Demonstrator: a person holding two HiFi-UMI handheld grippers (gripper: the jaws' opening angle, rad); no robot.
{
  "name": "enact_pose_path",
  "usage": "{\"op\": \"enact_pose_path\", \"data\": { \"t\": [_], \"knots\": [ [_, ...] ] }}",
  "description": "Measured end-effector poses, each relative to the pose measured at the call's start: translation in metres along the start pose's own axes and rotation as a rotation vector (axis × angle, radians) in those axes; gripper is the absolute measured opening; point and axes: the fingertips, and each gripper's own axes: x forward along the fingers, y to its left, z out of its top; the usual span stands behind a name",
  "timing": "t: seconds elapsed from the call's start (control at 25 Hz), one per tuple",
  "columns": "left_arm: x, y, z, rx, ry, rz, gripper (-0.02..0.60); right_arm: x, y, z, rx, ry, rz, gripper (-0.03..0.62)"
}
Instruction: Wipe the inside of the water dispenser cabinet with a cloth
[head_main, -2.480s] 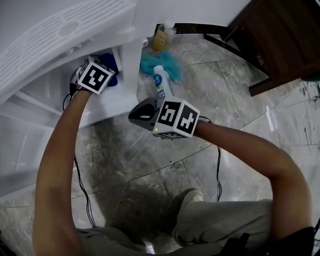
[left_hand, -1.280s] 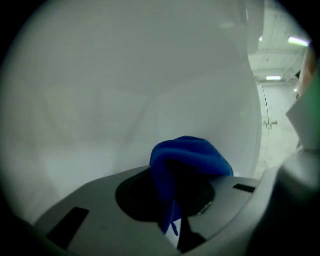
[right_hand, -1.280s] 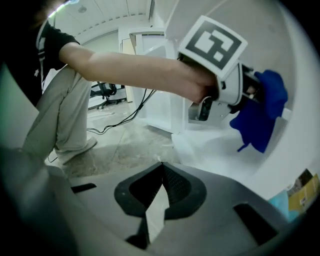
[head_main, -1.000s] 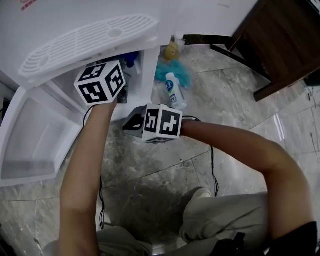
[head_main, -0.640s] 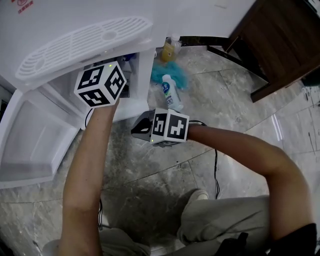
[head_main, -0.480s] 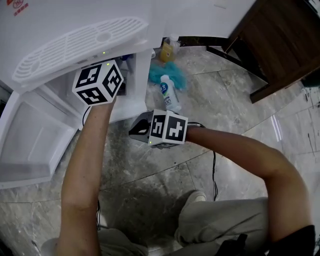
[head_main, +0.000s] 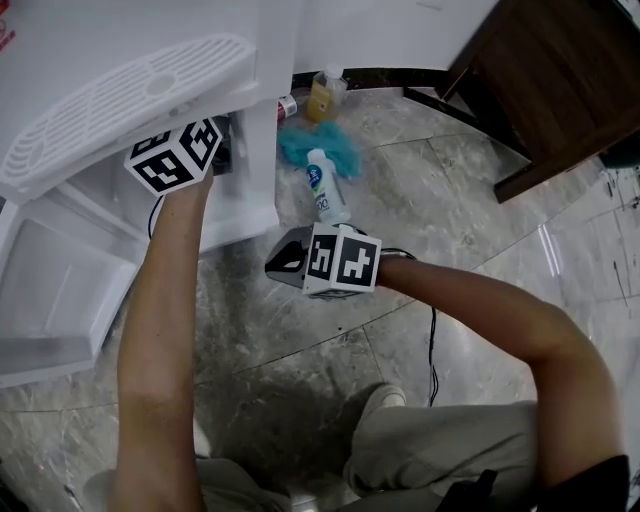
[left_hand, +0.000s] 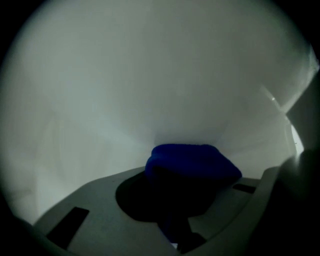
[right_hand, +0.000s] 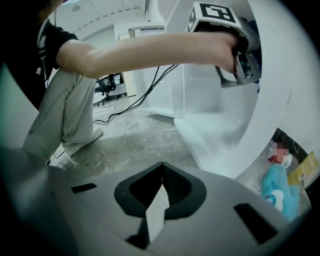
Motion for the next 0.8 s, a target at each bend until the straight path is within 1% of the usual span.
{"op": "enact_pose_path", "data": {
  "t": [0.08,0.24,0.32,0.4,0.56,0.68,0.8],
  "knots": [
    [-0.007,-0.003,0.0,-0.023,-0.013,0.005,0.057,0.002,0.0,0.0,-0.007,0.007,0.001,-0.002],
    [-0.014,-0.012,0.001,-0.063,-0.039,-0.012,0.057,0.007,0.0,0.013,-0.024,-0.009,0.011,-0.002],
    [-0.012,-0.011,0.001,-0.056,-0.042,-0.022,0.057,0.009,-0.001,0.02,-0.027,-0.022,0.015,-0.002],
    [-0.007,-0.005,0.0,-0.043,-0.043,-0.014,0.057,0.01,-0.001,0.022,-0.028,-0.027,0.016,-0.002],
    [0.003,0.004,-0.001,-0.028,-0.033,0.006,0.057,0.006,-0.001,0.012,-0.022,-0.008,0.008,-0.002],
    [0.001,0.002,-0.001,-0.038,-0.029,0.006,0.057,0.004,0.0,0.003,-0.012,0.008,0.005,-0.002],
    [-0.007,-0.004,-0.005,-0.055,-0.025,-0.003,0.057,0.006,-0.001,0.004,-0.019,0.013,0.007,-0.002]
  ]
}}
